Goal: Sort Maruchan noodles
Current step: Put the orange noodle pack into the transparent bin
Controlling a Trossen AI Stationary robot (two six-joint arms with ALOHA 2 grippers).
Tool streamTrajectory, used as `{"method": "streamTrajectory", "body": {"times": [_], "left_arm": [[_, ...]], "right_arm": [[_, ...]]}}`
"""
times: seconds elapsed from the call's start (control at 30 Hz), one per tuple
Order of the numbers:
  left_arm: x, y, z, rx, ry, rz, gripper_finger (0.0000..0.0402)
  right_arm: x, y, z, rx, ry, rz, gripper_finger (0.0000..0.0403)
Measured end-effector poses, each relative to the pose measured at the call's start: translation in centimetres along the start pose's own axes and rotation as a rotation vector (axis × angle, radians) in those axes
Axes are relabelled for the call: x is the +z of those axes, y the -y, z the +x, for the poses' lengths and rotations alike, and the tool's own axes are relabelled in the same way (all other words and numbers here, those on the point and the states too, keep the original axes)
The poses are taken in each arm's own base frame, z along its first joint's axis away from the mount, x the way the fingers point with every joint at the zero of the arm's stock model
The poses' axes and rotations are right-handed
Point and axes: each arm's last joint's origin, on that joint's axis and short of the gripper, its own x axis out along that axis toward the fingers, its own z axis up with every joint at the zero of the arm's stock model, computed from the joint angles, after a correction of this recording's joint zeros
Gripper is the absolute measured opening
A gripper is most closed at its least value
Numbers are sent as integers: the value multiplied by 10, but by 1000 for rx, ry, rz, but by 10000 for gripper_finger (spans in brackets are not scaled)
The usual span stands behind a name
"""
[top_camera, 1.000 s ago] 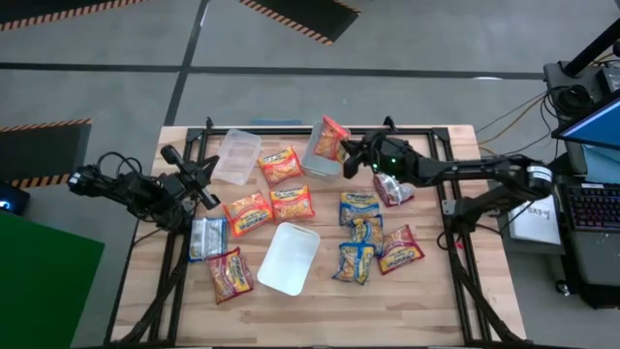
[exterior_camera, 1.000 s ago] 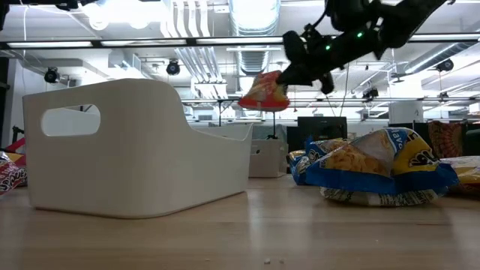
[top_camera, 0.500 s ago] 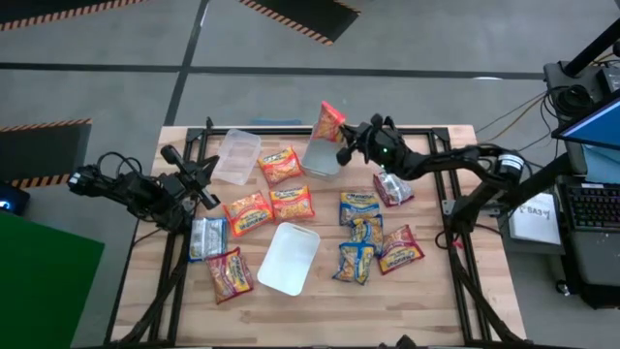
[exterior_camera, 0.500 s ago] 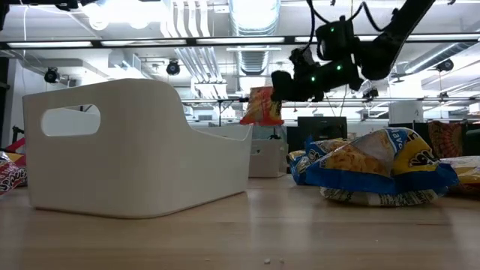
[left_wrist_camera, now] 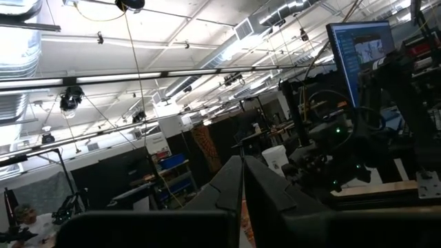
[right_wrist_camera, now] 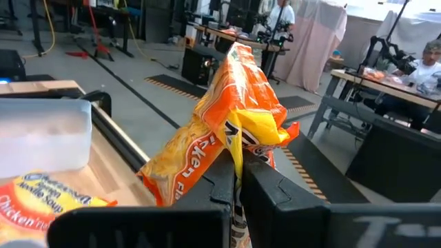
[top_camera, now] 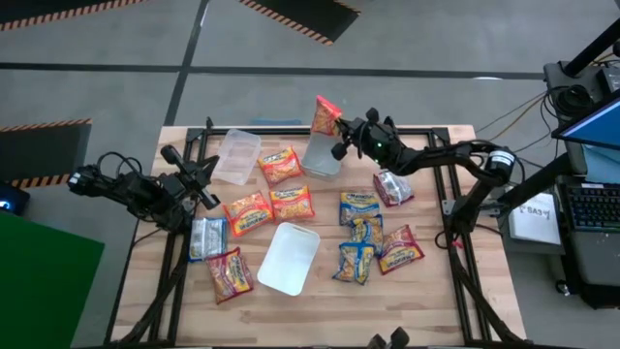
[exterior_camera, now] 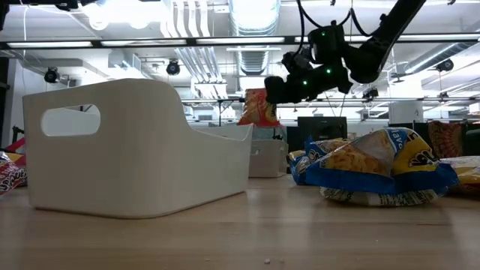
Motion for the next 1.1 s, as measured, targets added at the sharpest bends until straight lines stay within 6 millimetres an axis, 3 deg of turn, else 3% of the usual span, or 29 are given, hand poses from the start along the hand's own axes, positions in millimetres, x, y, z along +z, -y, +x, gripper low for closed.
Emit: {"method": "streamTrajectory", "body": {"times": [0.23, 0.43, 0.8, 1.1], "left_arm": [[0, 0, 0, 0, 0, 0, 0], [0, 0, 0, 0, 0, 0, 0], [0, -1, -1, 5, 3, 3, 0], [0, -4, -2, 21, -6, -7, 0]], "right_arm": [[10, -6, 24, 42, 44, 1, 8], [24, -20, 63, 101, 113, 44, 8], [36, -72, 129, 198, 214, 147, 8], [36, -99, 168, 230, 114, 247, 8]]}}
